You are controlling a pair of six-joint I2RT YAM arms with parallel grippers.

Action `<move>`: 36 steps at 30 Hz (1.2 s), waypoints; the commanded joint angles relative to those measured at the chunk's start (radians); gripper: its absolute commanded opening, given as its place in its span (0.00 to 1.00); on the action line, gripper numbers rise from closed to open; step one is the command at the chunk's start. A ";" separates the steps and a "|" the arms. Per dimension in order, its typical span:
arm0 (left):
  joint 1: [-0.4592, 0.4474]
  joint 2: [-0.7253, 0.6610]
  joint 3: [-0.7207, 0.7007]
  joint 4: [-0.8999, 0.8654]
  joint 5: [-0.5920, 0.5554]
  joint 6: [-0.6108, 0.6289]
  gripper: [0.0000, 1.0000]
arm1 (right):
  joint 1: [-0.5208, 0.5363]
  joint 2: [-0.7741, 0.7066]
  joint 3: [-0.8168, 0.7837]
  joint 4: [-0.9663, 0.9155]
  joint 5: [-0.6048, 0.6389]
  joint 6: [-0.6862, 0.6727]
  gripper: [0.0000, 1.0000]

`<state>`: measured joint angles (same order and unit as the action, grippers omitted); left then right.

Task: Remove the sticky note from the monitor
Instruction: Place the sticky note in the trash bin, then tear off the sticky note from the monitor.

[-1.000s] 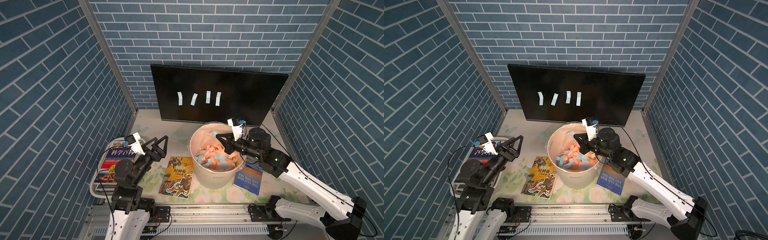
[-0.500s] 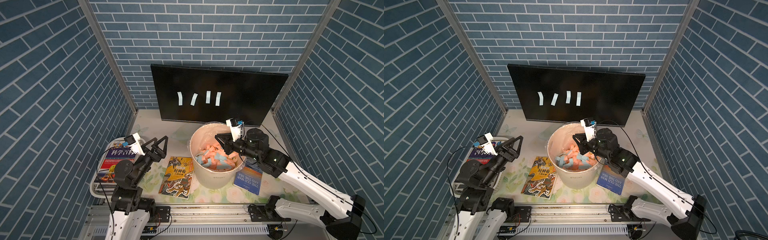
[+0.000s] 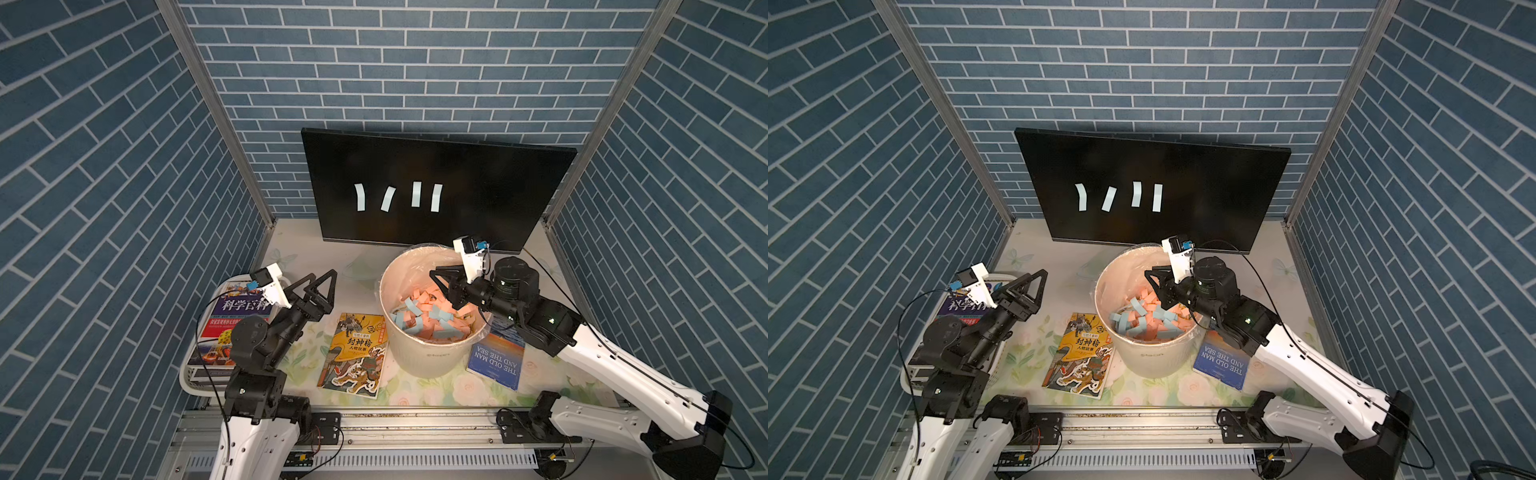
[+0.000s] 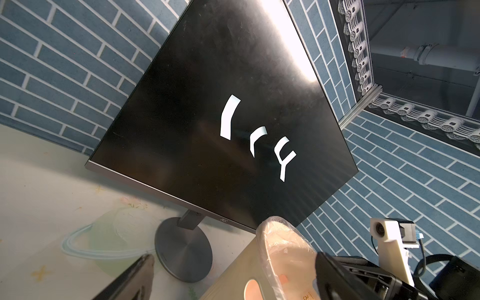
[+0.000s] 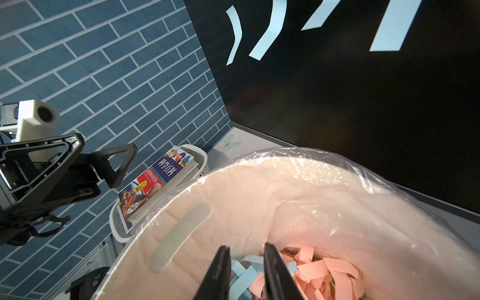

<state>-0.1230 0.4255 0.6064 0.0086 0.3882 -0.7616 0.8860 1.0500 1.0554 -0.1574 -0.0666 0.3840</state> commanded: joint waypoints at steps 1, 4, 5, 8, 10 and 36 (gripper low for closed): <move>-0.003 0.017 -0.011 0.060 0.025 -0.012 1.00 | 0.008 -0.043 -0.002 0.019 -0.005 -0.027 0.28; -0.003 0.038 -0.010 0.087 0.037 -0.024 1.00 | 0.009 -0.070 -0.019 0.032 -0.004 -0.028 0.31; -0.003 0.046 -0.011 0.099 0.043 -0.027 1.00 | 0.008 -0.079 -0.025 0.035 -0.002 -0.030 0.32; -0.003 0.073 -0.008 0.144 0.059 -0.041 1.00 | 0.008 -0.109 -0.045 0.043 -0.002 -0.033 0.37; -0.003 0.094 -0.005 0.175 0.072 -0.050 1.00 | 0.008 -0.133 -0.063 0.054 -0.004 -0.033 0.41; -0.209 0.504 0.170 0.420 -0.036 -0.050 1.00 | 0.008 -0.323 -0.253 0.173 -0.092 0.003 0.64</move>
<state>-0.3088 0.8986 0.7357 0.3645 0.3805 -0.8261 0.8894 0.7509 0.8173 -0.0452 -0.1196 0.3676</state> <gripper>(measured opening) 0.998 0.637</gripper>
